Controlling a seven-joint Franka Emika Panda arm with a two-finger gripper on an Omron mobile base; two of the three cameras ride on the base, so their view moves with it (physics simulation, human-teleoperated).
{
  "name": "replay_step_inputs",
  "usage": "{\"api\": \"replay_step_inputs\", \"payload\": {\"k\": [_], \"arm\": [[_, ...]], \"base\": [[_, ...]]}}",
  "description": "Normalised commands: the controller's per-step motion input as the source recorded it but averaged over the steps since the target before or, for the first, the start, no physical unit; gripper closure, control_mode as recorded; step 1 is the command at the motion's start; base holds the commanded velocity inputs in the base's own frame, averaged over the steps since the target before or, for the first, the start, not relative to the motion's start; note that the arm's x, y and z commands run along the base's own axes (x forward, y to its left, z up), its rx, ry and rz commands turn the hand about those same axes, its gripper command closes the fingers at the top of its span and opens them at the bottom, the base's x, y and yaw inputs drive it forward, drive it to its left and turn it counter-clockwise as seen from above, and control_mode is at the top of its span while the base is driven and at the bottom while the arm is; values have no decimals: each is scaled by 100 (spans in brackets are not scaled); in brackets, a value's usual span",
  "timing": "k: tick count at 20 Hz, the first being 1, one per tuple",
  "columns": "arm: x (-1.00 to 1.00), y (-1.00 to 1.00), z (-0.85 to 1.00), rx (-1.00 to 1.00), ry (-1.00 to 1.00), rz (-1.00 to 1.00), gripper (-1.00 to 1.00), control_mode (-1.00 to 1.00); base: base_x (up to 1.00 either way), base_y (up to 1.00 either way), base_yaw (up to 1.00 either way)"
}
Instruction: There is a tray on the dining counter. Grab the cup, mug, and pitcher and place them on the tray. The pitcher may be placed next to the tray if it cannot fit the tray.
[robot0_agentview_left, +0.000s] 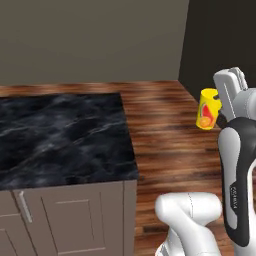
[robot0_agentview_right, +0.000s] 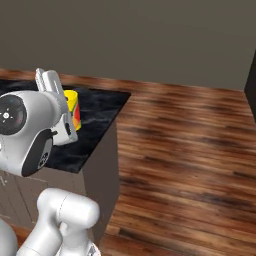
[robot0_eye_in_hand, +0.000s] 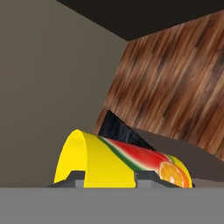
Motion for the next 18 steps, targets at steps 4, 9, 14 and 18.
{"api": "replay_step_inputs", "payload": {"k": [4, 9, 14, 18], "arm": [[0, 0, 0, 0, 0, 0, 100, 100], [0, 0, 0, 0, 0, 0, 100, 100], [0, 0, 0, 0, 0, 0, 100, 100], [0, 0, 0, 0, 0, 0, 100, 100]], "base": [[10, -100, 0], [38, -100, 1], [65, -100, 8], [90, -59, 17]]}}
